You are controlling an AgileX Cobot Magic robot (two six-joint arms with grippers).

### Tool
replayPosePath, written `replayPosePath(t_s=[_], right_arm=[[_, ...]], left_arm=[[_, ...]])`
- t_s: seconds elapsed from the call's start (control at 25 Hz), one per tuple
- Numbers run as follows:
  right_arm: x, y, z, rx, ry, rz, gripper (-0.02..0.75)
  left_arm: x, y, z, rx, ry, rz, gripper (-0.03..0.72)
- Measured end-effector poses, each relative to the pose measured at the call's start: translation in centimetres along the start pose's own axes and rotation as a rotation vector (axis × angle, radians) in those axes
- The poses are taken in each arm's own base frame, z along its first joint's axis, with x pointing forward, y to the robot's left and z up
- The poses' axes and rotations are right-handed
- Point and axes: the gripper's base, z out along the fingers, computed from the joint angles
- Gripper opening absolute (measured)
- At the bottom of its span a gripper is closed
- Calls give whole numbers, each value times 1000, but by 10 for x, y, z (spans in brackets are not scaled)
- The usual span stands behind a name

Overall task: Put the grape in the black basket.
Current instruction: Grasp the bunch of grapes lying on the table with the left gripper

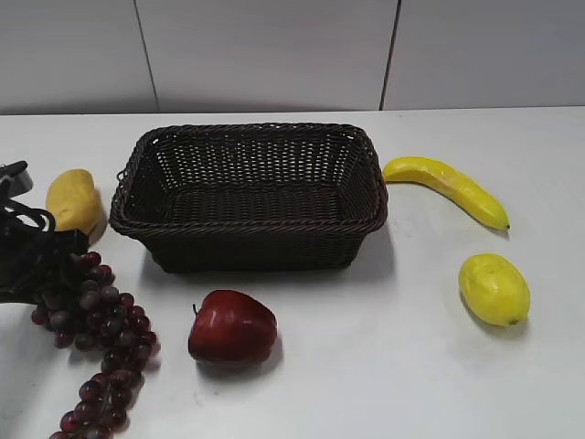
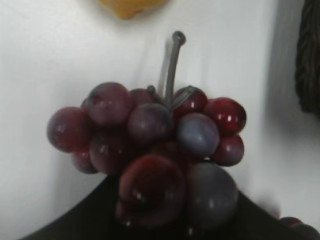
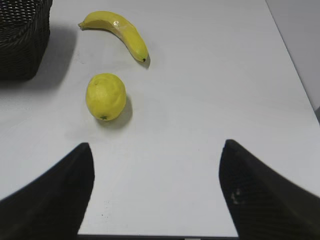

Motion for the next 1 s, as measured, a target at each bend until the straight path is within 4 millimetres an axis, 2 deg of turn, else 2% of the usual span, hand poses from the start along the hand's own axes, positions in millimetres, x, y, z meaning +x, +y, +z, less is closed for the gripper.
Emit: replayPosePath(t_s=[0.2,0.32,0.76,1.0], right_arm=[[0,0,0,0,0,0,590],[0,0,0,0,0,0,590],[0,0,0,0,0,0,590],[0,0,0,0,0,0,590]], left_arm=[[3,-5,-10,23,11,12,360],[7,-13,-30,59,11,46,354],[25,-46,-153,150,-327,223,342],[9,-73,-227,196,-543,320,339]])
